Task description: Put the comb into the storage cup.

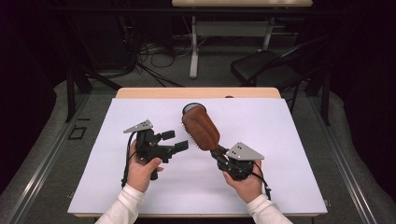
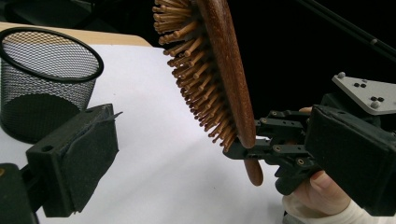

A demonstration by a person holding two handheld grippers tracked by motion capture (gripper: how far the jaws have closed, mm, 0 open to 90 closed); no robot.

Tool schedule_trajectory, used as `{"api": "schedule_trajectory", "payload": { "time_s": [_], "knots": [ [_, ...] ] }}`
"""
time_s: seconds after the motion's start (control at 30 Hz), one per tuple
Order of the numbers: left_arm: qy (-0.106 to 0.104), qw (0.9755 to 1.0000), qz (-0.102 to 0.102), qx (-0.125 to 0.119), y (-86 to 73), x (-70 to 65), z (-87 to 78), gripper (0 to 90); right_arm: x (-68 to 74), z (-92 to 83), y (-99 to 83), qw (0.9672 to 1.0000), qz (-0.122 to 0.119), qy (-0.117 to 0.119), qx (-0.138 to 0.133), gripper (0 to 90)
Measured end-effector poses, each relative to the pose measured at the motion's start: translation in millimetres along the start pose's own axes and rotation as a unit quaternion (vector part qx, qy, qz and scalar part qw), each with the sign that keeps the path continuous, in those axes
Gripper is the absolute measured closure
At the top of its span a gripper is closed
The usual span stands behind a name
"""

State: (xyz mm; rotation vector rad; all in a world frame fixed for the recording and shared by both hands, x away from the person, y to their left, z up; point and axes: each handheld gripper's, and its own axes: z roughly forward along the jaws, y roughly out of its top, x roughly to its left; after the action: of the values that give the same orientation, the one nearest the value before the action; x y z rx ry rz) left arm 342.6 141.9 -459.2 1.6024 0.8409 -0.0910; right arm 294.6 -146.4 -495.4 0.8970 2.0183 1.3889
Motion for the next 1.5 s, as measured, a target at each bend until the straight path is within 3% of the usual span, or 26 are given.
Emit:
{"api": "schedule_trajectory", "payload": {
  "time_s": [0.73, 1.5],
  "knots": [
    [-0.005, 0.9999, -0.013, 0.006, 10.0, -0.8, 15.1, 6.9, 3.0, 0.3, 0.1, 1.0, -0.005, 0.001, -0.003, 72.1],
    [-0.017, 0.9987, -0.029, 0.038, 26.2, -1.6, 30.8, 10.1, 6.1, 0.6, 0.3, 0.9999, -0.013, 0.005, -0.005, 72.1]
  ]
}}
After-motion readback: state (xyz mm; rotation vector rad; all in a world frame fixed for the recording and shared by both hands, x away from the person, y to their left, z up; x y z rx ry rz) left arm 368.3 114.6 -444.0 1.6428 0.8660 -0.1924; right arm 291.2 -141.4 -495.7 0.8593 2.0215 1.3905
